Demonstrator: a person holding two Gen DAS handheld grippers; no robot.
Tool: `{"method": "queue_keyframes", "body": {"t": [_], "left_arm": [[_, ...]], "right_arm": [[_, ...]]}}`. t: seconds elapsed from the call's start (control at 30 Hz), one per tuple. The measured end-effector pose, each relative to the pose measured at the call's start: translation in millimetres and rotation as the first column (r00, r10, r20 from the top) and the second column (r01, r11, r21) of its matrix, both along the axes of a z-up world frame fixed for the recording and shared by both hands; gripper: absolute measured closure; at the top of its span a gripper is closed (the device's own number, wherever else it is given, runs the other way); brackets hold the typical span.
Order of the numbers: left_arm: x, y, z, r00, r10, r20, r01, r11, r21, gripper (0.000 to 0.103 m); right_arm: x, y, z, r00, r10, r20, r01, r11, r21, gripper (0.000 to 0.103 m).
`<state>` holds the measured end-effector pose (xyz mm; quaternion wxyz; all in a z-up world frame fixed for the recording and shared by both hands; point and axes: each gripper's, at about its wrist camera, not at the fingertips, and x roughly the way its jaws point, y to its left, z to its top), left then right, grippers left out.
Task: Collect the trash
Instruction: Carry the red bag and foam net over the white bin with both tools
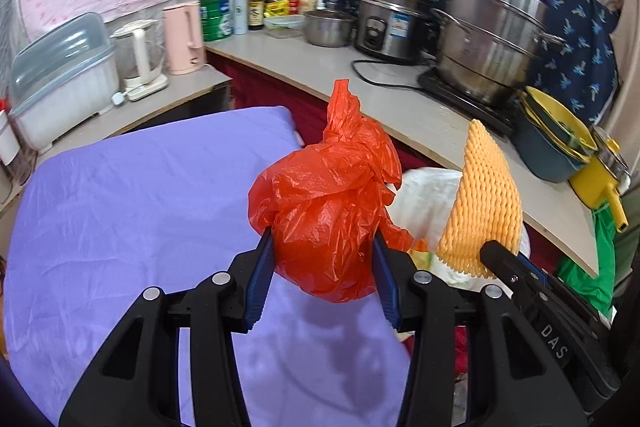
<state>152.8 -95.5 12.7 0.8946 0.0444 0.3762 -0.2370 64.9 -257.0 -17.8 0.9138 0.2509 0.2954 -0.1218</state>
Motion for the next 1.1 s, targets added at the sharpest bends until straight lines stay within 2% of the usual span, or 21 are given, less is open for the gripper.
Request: {"method": "queue_keyframes", "body": {"t": [0.3, 0.67, 1.1], "left_arm": [[-27.8, -60.8, -15.9, 0.996, -0.089, -0.027, 0.089, 0.996, 0.023, 0.059], [-32.1, -107.9, -50.4, 0.985, -0.139, -0.102, 0.146, 0.987, 0.065, 0.059], [-17.2, -117.1, -71.0, 0.989, -0.11, -0.103, 0.12, 0.988, 0.097, 0.055]], "right_arm": [[-41.0, -52.6, -18.1, 0.996, -0.091, -0.024, 0.091, 0.996, 0.019, 0.093], [-48.0, -87.7, -45.6, 0.99, -0.131, -0.06, 0.134, 0.99, 0.046, 0.093], [-28.0, -102.0, -68.5, 0.987, -0.122, -0.103, 0.128, 0.99, 0.057, 0.088]]}}
